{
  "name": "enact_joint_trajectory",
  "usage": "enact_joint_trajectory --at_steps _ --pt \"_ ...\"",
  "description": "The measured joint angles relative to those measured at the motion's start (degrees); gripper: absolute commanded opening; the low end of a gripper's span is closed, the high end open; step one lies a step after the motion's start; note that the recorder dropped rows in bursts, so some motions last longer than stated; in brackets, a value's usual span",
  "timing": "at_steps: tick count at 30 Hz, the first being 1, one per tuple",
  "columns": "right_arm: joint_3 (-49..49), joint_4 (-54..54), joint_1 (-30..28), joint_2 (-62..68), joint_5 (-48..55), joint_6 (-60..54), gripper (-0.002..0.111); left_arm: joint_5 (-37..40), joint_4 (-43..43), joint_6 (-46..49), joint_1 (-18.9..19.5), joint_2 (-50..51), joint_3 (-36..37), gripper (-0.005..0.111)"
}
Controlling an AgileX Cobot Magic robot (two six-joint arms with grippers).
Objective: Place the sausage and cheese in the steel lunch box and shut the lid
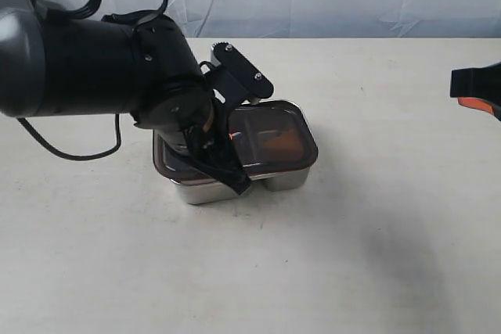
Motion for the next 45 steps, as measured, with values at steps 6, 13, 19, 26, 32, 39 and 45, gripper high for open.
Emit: enact_joint_trajectory --at_steps 6,13,19,26,32,39,45 --pt "0.00 0.26 0.00 0.00 0.10 0.00 0.000 -0.14 0.00 0.07 5.06 1.90 0.00 0.000" --pt "0.00 2.36 0.00 0.00 0.85 -1.97 0.000 -2.90 -0.86 0.47 5.65 1.90 0.00 0.000" --pt "0.00 21.10 0.00 4.42 7.11 -20.42 0.000 -4.29 -0.67 0.47 5.65 1.90 0.00 0.000" --pt "0.00 26.66 0.62 11.69 8.48 -25.89 0.000 -4.61 -0.05 0.69 5.65 1.90 0.00 0.000" --pt "0.00 31.96 6.58 18.65 3.03 -31.16 0.000 -4.76 -0.05 0.69 5.65 1.90 0.00 0.000" --pt "0.00 33.02 12.43 28.88 -9.23 -32.19 0.000 -5.05 -0.05 0.69 5.65 1.90 0.00 0.000" --pt "0.00 33.43 14.05 33.66 -16.90 -32.56 0.000 -5.05 0.00 0.69 5.65 1.90 0.00 0.000"
